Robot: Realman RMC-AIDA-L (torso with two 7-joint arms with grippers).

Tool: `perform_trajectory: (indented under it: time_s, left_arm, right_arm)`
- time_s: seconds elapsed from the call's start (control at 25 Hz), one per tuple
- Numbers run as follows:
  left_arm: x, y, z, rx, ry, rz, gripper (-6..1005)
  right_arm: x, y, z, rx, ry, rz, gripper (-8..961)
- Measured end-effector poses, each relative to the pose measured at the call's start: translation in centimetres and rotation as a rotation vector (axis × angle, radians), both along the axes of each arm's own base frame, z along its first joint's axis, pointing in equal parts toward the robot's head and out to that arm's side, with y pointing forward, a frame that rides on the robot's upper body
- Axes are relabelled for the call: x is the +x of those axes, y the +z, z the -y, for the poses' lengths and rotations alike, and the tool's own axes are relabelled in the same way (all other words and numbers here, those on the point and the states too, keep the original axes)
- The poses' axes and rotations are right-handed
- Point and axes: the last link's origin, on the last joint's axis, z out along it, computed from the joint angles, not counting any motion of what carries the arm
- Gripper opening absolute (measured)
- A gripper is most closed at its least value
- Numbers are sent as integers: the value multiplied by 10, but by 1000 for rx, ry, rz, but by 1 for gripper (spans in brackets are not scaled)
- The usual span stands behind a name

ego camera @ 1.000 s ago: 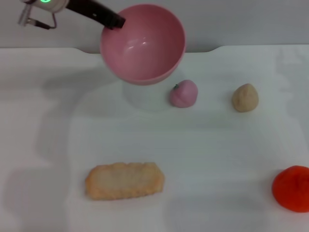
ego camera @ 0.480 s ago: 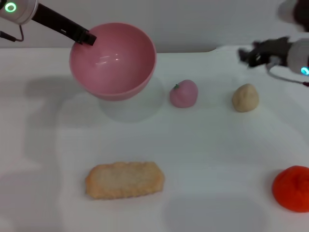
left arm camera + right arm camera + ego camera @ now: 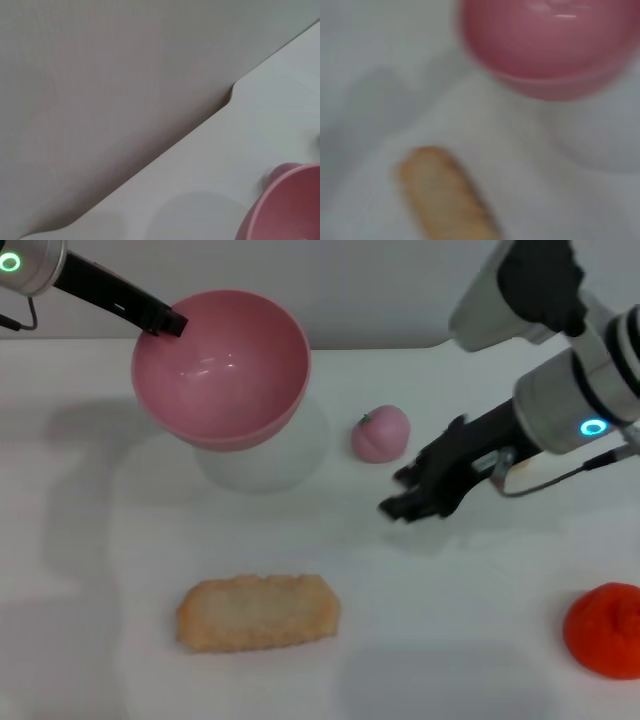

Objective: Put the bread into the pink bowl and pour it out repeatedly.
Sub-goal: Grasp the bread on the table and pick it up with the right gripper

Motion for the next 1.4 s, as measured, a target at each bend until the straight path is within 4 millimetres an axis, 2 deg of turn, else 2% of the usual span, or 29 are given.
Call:
perform_trajectory:
  time_s: [0.2,0.32,0.56,0.64,0.76,0.96,1.4]
  left_arm:
    - [-2,-1,1,1,0,-2,45]
    - [-2,-8,2,-4,-1,2,45]
    - [-2,-15,4,-10,1,12,45]
    - [-1,-19,5,-15,0,17,45]
    - [0,-22,6,-16,-3,21,45]
    - [2,-25,8,-16,-10,27,45]
    - [-3,-26,9,-5,-1,29,45]
  right_arm:
    - [-19,-14,7,-138,28,-36,434]
    - [-22,-28,8,-187,67,-28,435]
    - [-14,-67,9,-238,159,0,556]
    - [-13,-75,9,-226,192,0,596]
    - [-12,-80,7,-200,230,-9,656]
    - [-9,-86,7,-177,266,-24,689]
    - [0,-102,16,-176,299,-9,688]
